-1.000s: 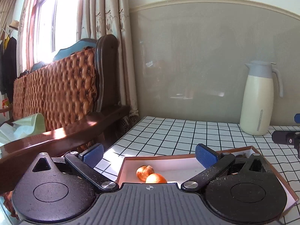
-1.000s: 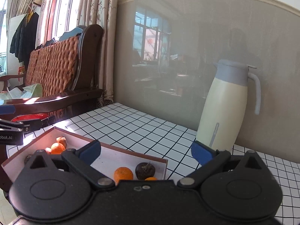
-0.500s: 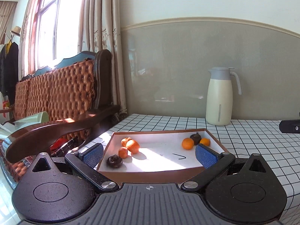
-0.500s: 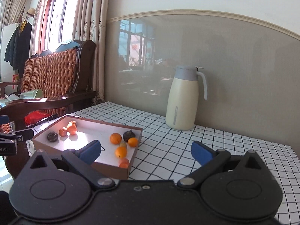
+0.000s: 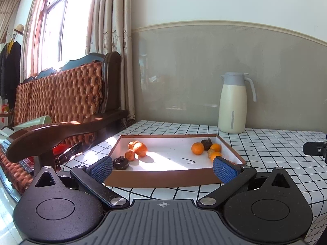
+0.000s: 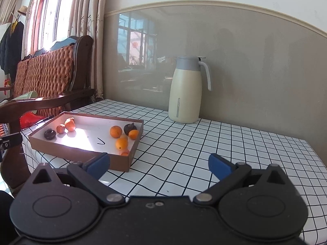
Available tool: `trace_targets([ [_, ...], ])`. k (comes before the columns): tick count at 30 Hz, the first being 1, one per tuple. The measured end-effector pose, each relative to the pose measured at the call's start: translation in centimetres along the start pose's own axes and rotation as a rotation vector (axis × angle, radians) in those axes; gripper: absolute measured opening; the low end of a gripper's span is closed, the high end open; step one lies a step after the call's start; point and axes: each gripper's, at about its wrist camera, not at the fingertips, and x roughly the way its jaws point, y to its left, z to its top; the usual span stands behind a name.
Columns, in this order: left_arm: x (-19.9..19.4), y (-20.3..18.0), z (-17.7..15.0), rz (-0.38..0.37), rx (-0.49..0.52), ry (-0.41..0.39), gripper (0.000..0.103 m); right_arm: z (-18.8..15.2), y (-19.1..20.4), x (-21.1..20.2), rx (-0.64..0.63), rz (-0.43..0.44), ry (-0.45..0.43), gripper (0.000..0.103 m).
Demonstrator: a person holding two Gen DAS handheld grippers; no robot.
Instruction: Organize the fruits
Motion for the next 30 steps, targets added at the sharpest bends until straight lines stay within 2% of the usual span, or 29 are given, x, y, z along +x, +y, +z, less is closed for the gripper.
trace_targets([
  [9, -0.20, -0.54, -0.15, -0.008, 0.018, -0.010, 0.103, -0.24, 0.63, -0.18, -0.042, -0.012, -0.010, 0.097],
  [30, -0.18, -0.29, -0.16, -0.020, 0.013, -0.018, 0.103, -0.19, 0.01, 0.21, -0.011, -0.004, 0.018, 0.097],
])
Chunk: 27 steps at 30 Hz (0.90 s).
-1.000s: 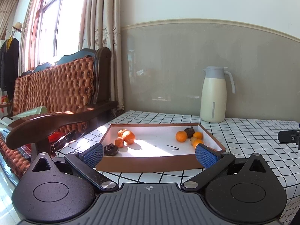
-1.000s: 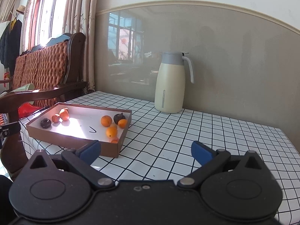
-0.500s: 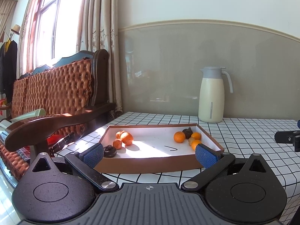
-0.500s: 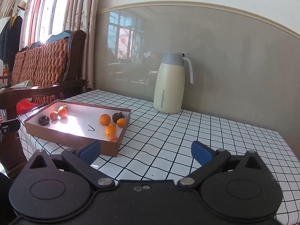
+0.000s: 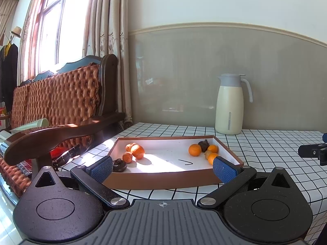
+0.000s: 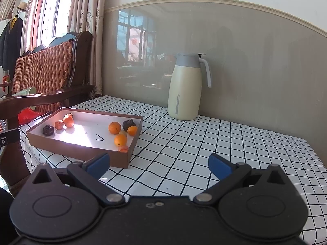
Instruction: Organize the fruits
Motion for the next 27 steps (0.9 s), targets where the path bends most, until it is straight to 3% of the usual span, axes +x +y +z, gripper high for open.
trace_targets([
  [27, -0.06, -0.17, 0.09, -0.003, 0.004, 0.007, 0.103, -0.06, 0.04, 0.12, 0.001, 0.003, 0.007, 0.097],
])
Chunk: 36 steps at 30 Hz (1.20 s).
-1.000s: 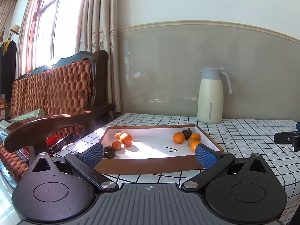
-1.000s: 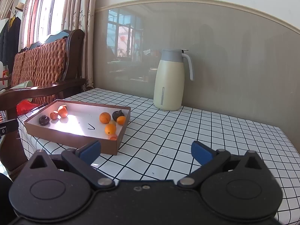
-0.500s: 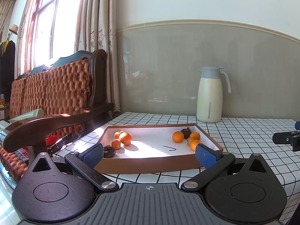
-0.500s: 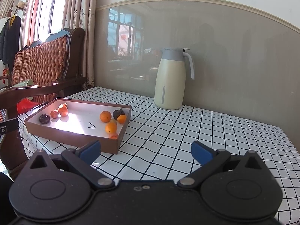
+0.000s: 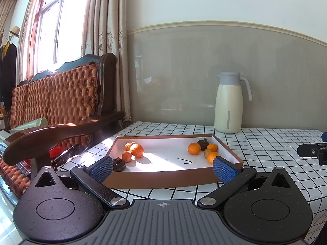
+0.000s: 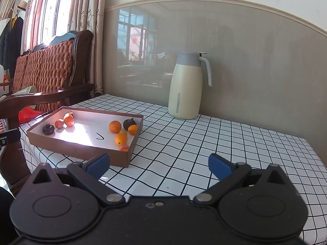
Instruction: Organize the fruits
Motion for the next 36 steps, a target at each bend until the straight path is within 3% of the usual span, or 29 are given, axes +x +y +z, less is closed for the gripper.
trace_targets([
  [36, 0.17, -0.33, 0.03, 0.002, 0.034, 0.004, 0.103, 0.00, 0.16, 0.00, -0.009, -0.002, 0.000, 0.097],
])
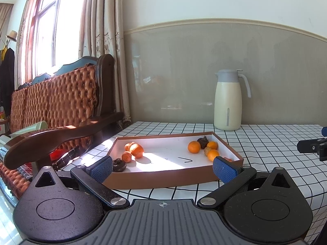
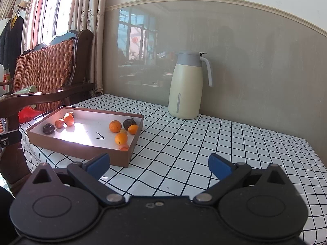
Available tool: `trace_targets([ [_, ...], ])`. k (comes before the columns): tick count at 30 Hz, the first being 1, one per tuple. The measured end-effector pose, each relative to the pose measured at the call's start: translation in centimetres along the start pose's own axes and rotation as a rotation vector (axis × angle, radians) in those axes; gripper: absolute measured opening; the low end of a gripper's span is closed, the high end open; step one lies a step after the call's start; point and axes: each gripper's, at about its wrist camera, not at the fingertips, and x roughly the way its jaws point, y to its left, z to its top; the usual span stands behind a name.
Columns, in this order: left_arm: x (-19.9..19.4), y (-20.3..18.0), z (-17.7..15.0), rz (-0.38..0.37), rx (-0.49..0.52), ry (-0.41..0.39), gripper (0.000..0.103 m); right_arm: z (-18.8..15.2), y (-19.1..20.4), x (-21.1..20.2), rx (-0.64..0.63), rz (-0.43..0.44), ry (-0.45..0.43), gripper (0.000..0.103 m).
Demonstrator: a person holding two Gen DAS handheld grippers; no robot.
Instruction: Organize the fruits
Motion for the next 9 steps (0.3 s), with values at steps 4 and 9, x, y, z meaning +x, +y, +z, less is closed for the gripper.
trace_targets([
  [4, -0.17, -0.07, 0.06, -0.006, 0.002, -0.005, 0.103, 0.01, 0.00, -0.03, 0.001, 0.000, 0.000, 0.097],
  [9, -0.28, 0.03, 0.03, 0.006, -0.004, -0.011, 0.103, 0.08, -0.05, -0.07, 0.004, 0.001, 0.001, 0.097],
])
